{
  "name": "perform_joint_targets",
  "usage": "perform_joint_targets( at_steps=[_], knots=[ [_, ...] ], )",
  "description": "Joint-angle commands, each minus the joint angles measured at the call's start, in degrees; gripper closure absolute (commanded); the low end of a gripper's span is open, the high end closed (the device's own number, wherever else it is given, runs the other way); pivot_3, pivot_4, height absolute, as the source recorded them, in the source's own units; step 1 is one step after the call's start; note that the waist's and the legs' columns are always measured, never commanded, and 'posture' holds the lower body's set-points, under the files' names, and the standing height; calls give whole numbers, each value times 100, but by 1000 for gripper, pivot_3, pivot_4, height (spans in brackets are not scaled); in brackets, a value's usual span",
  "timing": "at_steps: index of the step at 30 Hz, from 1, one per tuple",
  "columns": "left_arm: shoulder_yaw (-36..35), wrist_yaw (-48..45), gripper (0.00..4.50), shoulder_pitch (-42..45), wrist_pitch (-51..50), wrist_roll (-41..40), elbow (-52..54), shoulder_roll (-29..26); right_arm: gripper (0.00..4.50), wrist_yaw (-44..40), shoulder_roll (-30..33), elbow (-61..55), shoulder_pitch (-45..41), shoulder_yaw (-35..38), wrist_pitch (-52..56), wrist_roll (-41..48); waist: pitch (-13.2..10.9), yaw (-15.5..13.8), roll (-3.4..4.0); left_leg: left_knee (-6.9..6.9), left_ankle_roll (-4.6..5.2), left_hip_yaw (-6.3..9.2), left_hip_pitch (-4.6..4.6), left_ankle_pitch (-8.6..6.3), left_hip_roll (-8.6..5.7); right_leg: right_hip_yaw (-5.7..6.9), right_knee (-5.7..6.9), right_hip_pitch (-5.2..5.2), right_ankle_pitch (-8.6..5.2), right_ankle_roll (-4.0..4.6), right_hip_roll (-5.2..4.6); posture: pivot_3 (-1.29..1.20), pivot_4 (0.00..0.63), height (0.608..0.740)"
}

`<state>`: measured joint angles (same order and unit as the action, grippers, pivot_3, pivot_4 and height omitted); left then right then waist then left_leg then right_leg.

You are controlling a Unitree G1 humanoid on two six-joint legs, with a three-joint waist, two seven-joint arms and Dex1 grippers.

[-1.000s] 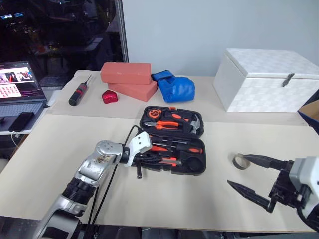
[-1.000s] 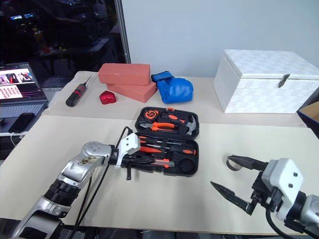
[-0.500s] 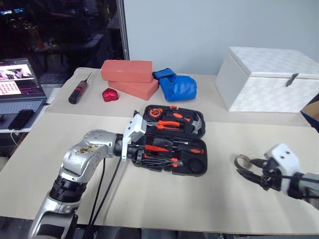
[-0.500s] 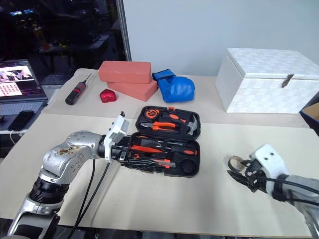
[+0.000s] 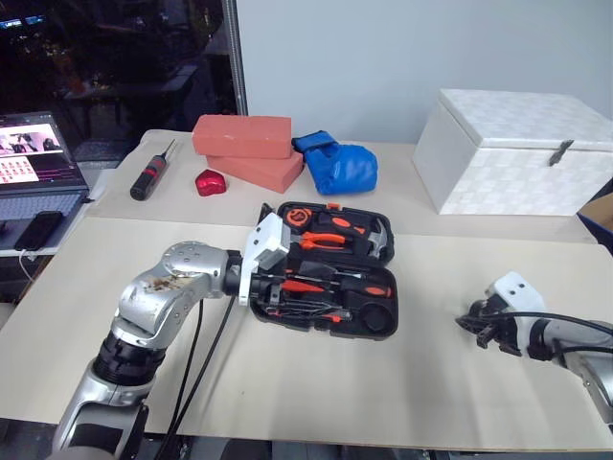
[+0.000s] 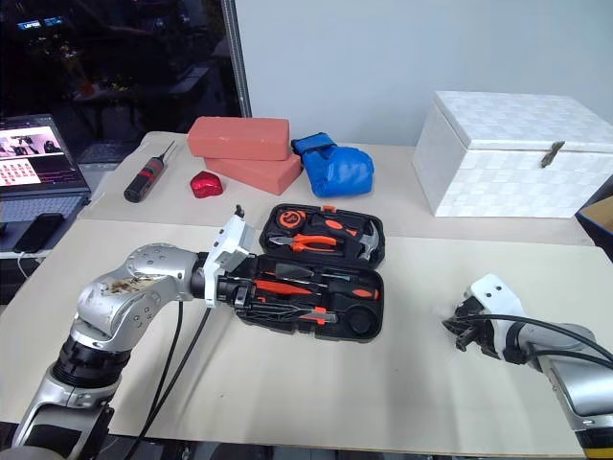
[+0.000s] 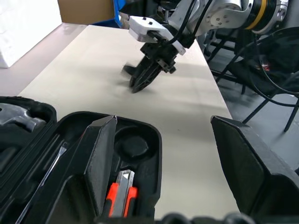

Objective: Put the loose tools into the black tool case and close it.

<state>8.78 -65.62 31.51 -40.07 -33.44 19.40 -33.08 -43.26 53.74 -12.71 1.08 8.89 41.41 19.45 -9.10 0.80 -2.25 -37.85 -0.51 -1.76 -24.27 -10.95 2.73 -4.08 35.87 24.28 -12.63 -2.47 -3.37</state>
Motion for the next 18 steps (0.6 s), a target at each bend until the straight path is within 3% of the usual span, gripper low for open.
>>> perform_joint_targets(
  at_steps=[1, 5, 8, 12, 18],
  knots=[
    [-232, -241, 1021, -170, 106, -248, 226, -246, 4459, -186, 134, -1055, 85, 688, 207, 454, -1, 1, 2, 0, 0, 0, 2, 0, 0, 0, 1, -1, -1, -1, 0, 0, 150, 740],
    [-468, -708, 1021, -371, 200, -462, 222, -687, 4459, -267, 379, -2264, -205, 608, 935, 1009, -4, 49, 3, 0, 0, 0, 7, 0, 3, -1, 10, 2, -1, 1, 2, 0, 150, 740],
    [-504, -613, 1021, -353, 197, -407, 195, -815, 4459, -457, 652, -2746, -1111, -315, 1403, 1220, -8, 60, 2, 0, -1, 0, 14, 0, 7, 0, 12, 1, 1, 7, 3, 0, 150, 740],
    [-477, -468, 1021, -460, 400, -255, 171, -768, 4459, -361, 343, -2346, -2324, -1718, 1720, 838, -16, 48, -11, 0, -3, 0, 17, -1, 8, 1, 3, -1, 0, 9, 0, 0, 150, 740],
    [-560, -346, 1021, -632, 521, -249, 239, -819, 4459, -603, 289, -2054, -2871, -2648, 1761, 554, -18, -16, -12, -1, 0, -6, -25, -2, 4, 2, -8, 22, -6, 5, -7, 0, 150, 740]
  ],
)
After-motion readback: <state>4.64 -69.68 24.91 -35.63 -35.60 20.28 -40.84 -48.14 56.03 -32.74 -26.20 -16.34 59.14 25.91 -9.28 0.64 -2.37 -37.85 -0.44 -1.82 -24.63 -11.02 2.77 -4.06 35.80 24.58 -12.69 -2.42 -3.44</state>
